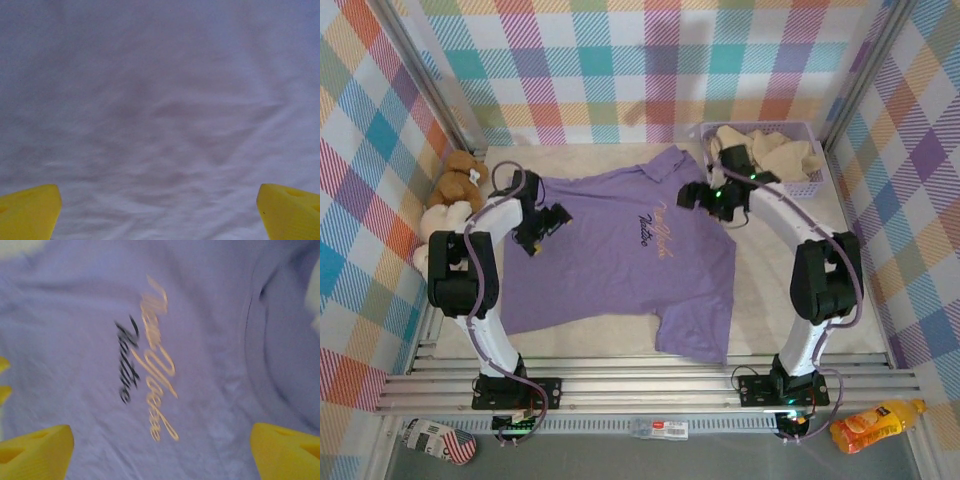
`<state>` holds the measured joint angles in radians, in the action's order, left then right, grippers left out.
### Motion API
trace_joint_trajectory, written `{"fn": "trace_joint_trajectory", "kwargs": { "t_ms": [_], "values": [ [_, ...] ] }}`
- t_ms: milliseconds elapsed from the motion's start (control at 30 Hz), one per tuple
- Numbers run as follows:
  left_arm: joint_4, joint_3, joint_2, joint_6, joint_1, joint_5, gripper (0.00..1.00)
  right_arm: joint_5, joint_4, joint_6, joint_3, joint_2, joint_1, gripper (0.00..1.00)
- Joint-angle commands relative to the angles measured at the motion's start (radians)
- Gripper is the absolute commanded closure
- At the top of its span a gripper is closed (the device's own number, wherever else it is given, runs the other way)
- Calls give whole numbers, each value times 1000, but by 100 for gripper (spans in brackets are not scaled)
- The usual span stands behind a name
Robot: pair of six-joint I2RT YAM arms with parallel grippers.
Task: Fold and stack the mixed laundry pile
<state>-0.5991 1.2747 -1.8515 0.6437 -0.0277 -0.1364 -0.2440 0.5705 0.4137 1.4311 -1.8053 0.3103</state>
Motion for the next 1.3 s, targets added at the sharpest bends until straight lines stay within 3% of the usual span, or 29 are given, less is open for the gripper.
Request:
{"fn": "trace_joint_trajectory", "kwargs": {
  "t_ms": [0, 100, 267, 467, 600, 733, 1033, 1267],
  "values": [
    [42, -9, -41, 20, 8, 99, 0, 80, 17, 31, -66, -42, 16, 6],
    [5, 34, -100, -11, 9, 162, 0, 148, 2, 52, -96, -68, 13, 0],
    [-27, 133, -198, -69, 20, 212, 0, 192, -48, 62, -110, -134, -19, 1],
    [-131, 348, -343, -125, 23, 135, 0, 204, -78, 47, -38, -211, -63, 1],
    [-176, 373, -275, -119, 6, 87, 0, 236, -24, 16, 3, -171, -65, 1],
    [-182, 291, -105, -115, 0, 76, 0, 273, 49, 10, -80, -39, -42, 1],
    [-188, -9, 244, -52, -5, 42, 0, 250, 242, 107, -435, 327, 235, 1],
    [-166, -241, 427, 71, -94, 30, 0, 280, 301, 256, -641, 499, 516, 29]
  ]
}}
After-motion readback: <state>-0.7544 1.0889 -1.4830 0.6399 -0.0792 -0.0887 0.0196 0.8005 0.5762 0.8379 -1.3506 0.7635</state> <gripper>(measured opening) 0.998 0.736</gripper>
